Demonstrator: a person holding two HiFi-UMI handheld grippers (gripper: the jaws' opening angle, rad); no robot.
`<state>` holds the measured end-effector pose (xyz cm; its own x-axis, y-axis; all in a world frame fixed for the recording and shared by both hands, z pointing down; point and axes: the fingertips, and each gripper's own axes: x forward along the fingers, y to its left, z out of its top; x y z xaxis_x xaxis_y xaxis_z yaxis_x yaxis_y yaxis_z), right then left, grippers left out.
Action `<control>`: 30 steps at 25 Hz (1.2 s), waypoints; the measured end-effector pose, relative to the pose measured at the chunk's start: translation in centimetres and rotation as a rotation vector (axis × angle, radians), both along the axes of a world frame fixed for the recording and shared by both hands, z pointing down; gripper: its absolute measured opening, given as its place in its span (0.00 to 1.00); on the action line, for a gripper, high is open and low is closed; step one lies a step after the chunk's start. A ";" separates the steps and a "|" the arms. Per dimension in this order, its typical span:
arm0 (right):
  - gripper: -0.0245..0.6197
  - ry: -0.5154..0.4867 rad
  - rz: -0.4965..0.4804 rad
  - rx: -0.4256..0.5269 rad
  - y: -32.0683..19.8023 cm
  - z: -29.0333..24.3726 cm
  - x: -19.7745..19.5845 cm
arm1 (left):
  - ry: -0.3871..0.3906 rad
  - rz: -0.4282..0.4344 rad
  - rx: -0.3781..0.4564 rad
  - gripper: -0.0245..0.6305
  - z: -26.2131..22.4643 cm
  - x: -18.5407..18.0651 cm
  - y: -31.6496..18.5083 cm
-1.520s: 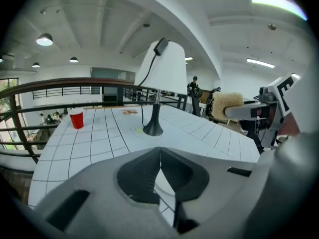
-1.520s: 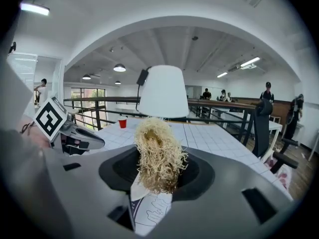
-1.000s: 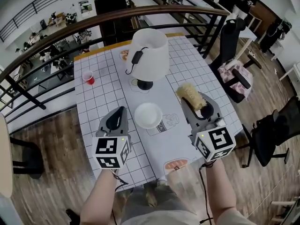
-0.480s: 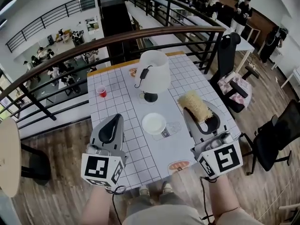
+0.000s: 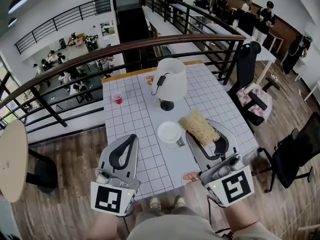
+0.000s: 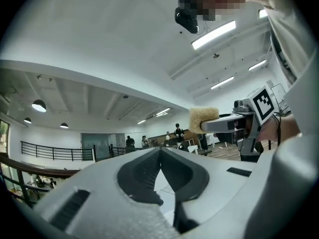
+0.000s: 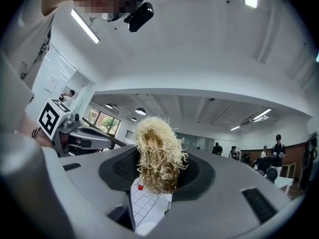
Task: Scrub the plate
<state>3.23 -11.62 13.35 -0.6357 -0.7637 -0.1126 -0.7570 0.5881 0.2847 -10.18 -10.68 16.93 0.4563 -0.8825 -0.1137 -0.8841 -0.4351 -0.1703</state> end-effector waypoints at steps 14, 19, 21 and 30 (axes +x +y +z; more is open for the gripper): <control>0.30 0.003 -0.074 -0.184 5.7 5.8 -0.5 | 0.020 0.028 -0.116 0.06 4.1 0.9 4.9; 0.30 -0.009 -0.087 -0.187 4.9 5.9 -0.2 | 0.009 0.023 -0.105 0.06 4.2 1.2 4.4; 0.30 -0.002 -0.089 -0.189 4.8 6.1 -0.3 | 0.007 0.025 -0.084 0.06 4.0 1.2 4.2; 0.30 0.037 -0.101 -0.201 4.4 7.2 -0.9 | -0.001 0.055 -0.139 0.06 4.6 2.2 3.8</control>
